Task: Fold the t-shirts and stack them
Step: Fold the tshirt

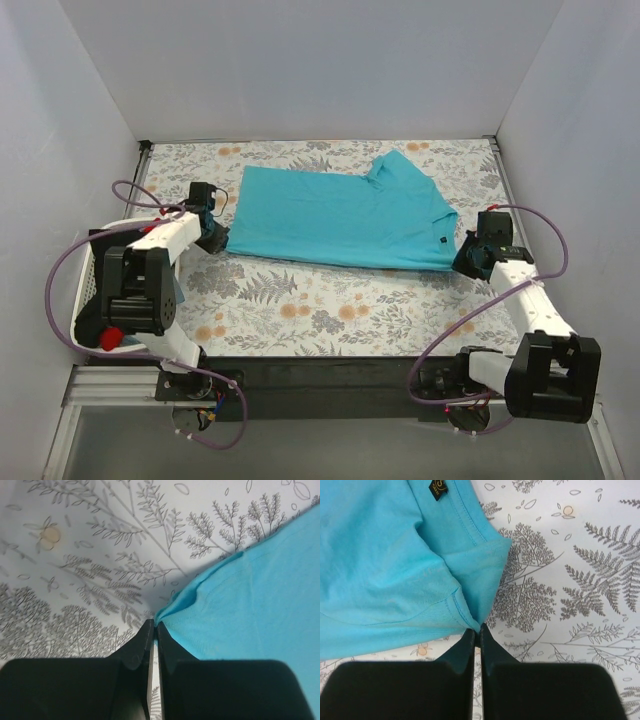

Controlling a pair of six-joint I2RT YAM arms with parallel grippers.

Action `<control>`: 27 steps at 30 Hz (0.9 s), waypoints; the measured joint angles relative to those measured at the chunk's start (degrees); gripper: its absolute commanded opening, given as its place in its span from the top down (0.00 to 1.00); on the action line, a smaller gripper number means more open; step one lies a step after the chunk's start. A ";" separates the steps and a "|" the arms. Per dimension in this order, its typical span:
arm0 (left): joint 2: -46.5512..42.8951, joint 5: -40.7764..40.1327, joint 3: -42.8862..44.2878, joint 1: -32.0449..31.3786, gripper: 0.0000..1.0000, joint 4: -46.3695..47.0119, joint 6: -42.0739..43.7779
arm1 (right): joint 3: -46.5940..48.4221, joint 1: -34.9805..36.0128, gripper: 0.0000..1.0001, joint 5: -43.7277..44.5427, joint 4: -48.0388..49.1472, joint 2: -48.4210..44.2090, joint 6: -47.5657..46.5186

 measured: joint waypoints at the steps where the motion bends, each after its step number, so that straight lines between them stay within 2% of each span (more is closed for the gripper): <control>1: -1.29 -0.20 -0.59 -0.02 1.00 -0.55 -0.07 | 0.00 -0.11 0.99 -0.28 -1.09 -1.18 0.02; 12: -13.88 -2.80 -8.37 -0.07 0.99 -5.90 -1.95 | -3.89 -1.22 0.98 -4.98 -11.47 -12.63 2.08; 13: -14.53 -2.97 -9.09 -0.07 0.91 -6.34 -2.08 | -4.42 -1.25 0.80 -5.64 -12.33 -13.70 2.34; 14: -15.04 -3.10 -9.75 -0.07 0.71 -6.78 -2.25 | -4.90 -1.29 0.65 -6.27 -13.05 -14.75 2.82; 16: -15.85 -3.19 -10.97 -0.07 0.54 -7.28 -2.32 | -5.38 -1.31 0.28 -6.91 -14.69 -16.33 3.43; 17: -16.28 -3.23 -11.39 -0.07 0.49 -7.58 -2.21 | -5.38 -1.36 0.25 -7.02 -15.41 -16.81 3.78; 19: -17.51 -3.17 -11.63 -0.04 0.47 -7.89 -1.55 | -5.29 -1.49 0.23 -7.48 -16.22 -17.44 3.28; 23: -21.16 -0.96 -10.16 -0.07 0.49 -6.64 1.60 | -2.80 -1.51 0.28 -8.48 -16.72 -16.26 2.64; 27: -20.59 2.64 -4.33 -2.71 0.48 -2.64 5.22 | 2.45 0.07 0.36 -10.03 -12.28 -9.42 1.38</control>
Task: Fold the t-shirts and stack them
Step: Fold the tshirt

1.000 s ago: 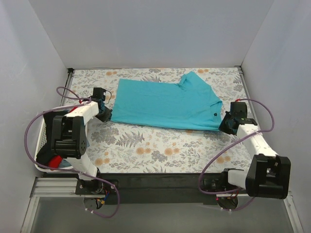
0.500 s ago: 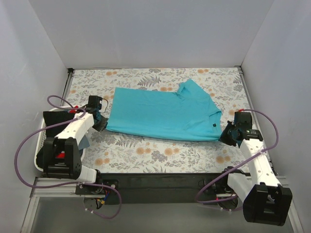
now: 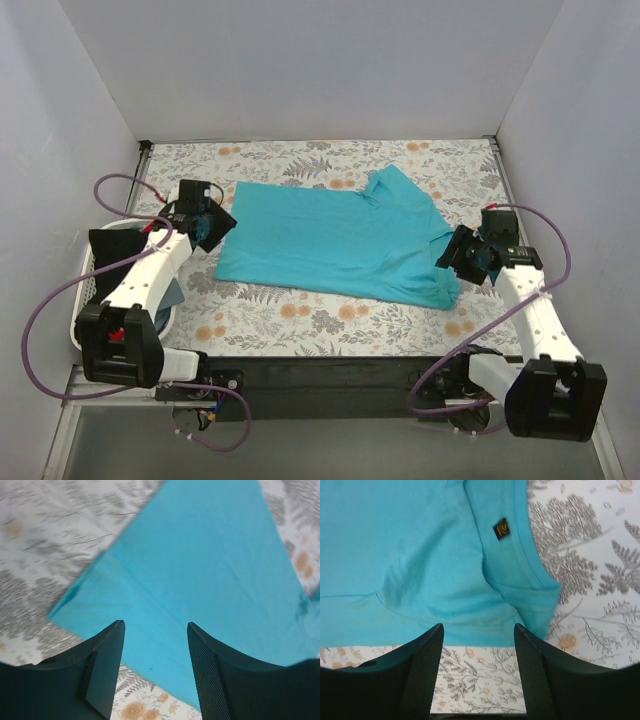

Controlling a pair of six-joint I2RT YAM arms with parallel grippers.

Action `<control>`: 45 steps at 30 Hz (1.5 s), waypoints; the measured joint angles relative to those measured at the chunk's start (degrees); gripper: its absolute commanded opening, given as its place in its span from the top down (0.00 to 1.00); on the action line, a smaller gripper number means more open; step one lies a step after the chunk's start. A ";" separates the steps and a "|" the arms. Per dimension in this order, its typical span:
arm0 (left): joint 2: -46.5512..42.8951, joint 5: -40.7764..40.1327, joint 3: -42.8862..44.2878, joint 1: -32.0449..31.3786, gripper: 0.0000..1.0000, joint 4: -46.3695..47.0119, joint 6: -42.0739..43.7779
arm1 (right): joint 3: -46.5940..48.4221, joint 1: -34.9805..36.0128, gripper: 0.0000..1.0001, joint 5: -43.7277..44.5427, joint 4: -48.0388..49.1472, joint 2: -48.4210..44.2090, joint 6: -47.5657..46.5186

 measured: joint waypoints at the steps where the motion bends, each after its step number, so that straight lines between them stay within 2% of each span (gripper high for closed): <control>1: 0.96 0.85 1.88 -1.55 0.48 0.85 1.07 | 1.33 0.87 0.39 0.20 1.03 2.19 -0.02; 6: 7.52 5.49 8.02 -7.19 0.49 5.68 5.55 | 11.41 13.00 0.44 8.28 5.44 17.84 -1.14; 11: 9.88 8.68 7.69 -7.48 0.50 6.12 8.02 | 19.19 23.17 0.44 16.94 6.60 28.98 -1.09; 16: 9.49 11.02 4.96 -7.43 0.50 6.54 9.62 | 26.75 30.58 0.43 25.14 6.03 38.42 -0.85; 23: 9.16 12.44 0.09 -7.43 0.50 7.91 9.97 | 33.73 37.16 0.42 34.21 1.77 47.67 -0.94; 34: 9.16 13.70 -0.50 -7.43 0.50 9.64 10.58 | 31.28 38.38 0.43 37.86 -2.08 49.40 -1.38; 40: 9.16 13.79 -0.66 -7.43 0.50 10.21 10.88 | 27.54 38.40 0.59 38.10 -2.54 48.48 -1.20; 41: 9.16 13.79 -0.72 -7.43 0.50 10.34 10.91 | 26.86 38.40 0.65 38.10 -2.51 47.74 -1.16; 45: 9.16 13.90 -1.22 -7.43 0.50 10.69 10.95 | 24.02 38.40 0.67 38.25 -2.47 43.41 0.17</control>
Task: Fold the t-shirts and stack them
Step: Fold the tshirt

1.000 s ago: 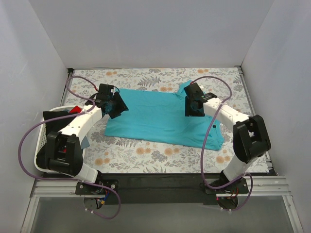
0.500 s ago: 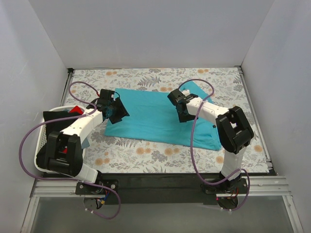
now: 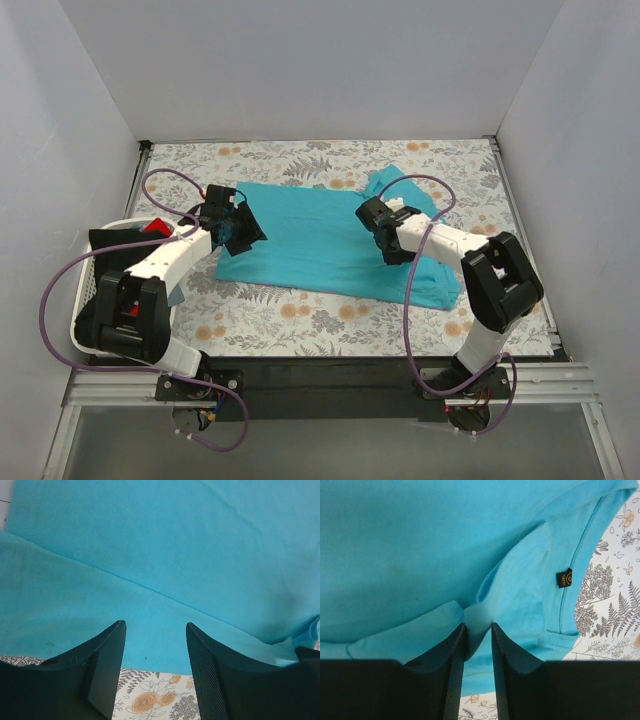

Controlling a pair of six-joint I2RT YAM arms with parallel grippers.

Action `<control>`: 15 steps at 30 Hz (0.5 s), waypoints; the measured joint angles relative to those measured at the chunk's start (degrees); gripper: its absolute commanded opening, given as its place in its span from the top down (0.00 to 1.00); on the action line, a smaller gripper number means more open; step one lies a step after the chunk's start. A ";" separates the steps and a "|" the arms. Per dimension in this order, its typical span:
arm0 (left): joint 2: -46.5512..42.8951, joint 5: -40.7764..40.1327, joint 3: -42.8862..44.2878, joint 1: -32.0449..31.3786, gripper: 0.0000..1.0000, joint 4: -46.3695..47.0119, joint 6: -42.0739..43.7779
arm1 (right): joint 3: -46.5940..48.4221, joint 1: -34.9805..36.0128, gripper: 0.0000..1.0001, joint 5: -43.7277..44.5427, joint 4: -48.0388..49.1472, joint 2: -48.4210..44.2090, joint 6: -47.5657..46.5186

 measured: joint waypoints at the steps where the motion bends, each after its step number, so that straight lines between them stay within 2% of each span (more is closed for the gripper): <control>1: 0.00 0.04 -0.07 0.00 0.50 0.00 0.00 | -1.16 0.00 0.68 0.04 0.15 -1.84 0.50; 9: 0.02 0.57 -0.15 0.00 0.50 0.13 0.22 | -8.94 0.00 0.69 -1.07 2.86 -9.99 3.87; 13: 0.02 0.96 -0.17 0.00 0.51 0.13 0.42 | -13.86 0.00 0.67 -2.36 4.61 -13.27 5.95; 15: 0.02 1.16 -0.20 0.00 0.51 0.13 0.44 | -15.89 0.00 0.61 -2.95 5.92 -15.50 6.82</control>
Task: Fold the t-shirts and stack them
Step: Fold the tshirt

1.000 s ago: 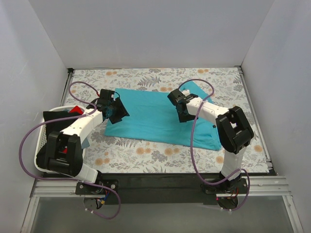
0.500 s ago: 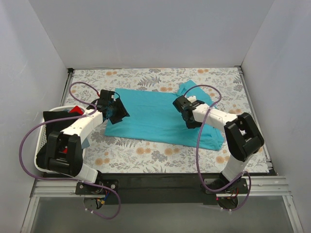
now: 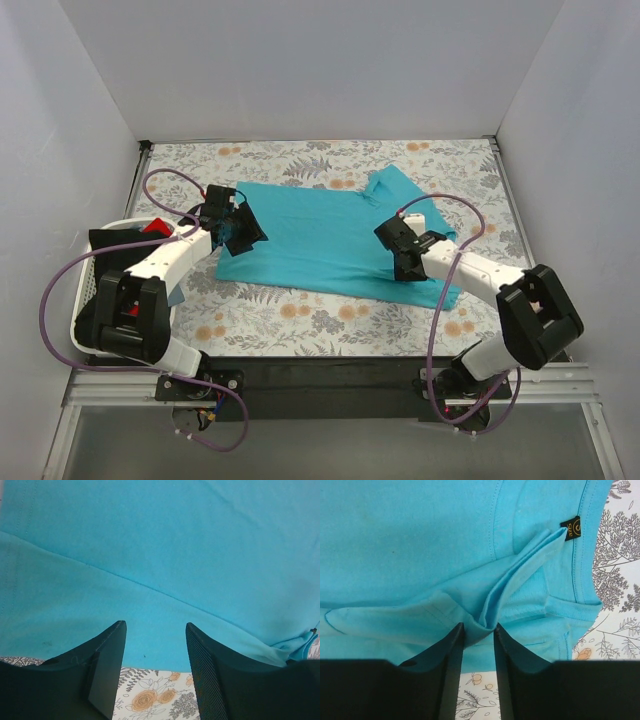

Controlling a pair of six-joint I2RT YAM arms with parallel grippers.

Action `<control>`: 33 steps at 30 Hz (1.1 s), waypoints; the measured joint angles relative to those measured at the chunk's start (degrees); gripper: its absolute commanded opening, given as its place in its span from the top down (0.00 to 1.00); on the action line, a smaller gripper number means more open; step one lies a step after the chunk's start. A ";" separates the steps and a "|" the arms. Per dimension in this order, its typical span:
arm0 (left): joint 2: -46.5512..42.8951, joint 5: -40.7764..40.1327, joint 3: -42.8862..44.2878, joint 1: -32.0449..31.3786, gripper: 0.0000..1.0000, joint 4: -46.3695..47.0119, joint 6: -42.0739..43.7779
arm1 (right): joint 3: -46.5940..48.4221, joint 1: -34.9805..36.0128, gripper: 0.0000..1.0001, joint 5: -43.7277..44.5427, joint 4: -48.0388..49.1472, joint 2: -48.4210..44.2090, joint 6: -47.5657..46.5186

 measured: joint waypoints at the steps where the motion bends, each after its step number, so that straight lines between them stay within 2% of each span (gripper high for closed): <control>1: 0.00 0.13 0.00 0.00 0.51 0.00 0.02 | -0.76 0.00 0.59 -0.24 0.48 -1.07 0.28; 5: 0.00 0.26 -0.13 0.00 0.51 0.07 0.07 | -3.04 0.00 0.49 -0.76 2.21 -6.19 1.53; 8: 0.00 0.39 -0.37 0.00 0.51 0.11 0.11 | -3.15 0.00 0.48 -0.37 3.26 -8.24 2.10; 12: 0.00 0.42 -0.48 0.00 0.51 0.20 0.15 | -2.91 -0.33 0.49 0.02 3.93 -7.65 2.14; 26: 0.02 0.42 -0.66 0.00 0.51 0.26 0.20 | 5.51 -0.81 0.51 0.28 8.00 2.84 -2.45; 33: 0.37 0.42 -0.66 0.00 0.51 0.26 0.20 | 5.92 -0.94 0.52 0.31 8.59 5.05 -3.50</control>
